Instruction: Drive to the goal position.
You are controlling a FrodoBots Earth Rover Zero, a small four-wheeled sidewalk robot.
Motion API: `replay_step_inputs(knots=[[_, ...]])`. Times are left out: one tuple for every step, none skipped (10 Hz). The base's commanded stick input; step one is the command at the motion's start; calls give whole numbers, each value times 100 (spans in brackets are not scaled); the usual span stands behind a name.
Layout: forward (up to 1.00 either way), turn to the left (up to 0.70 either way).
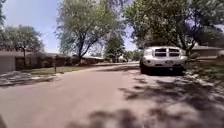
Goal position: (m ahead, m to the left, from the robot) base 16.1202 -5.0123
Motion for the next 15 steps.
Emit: replay_step_inputs(knots=[[70, 0], [70, 0], [70, 0], [70, 0], [70, 0], [70, 0], [70, 0], [70, 0], [70, 0], [70, 0], [70, 0], [70, 0], [70, 0], [70, 0], [70, -31]])
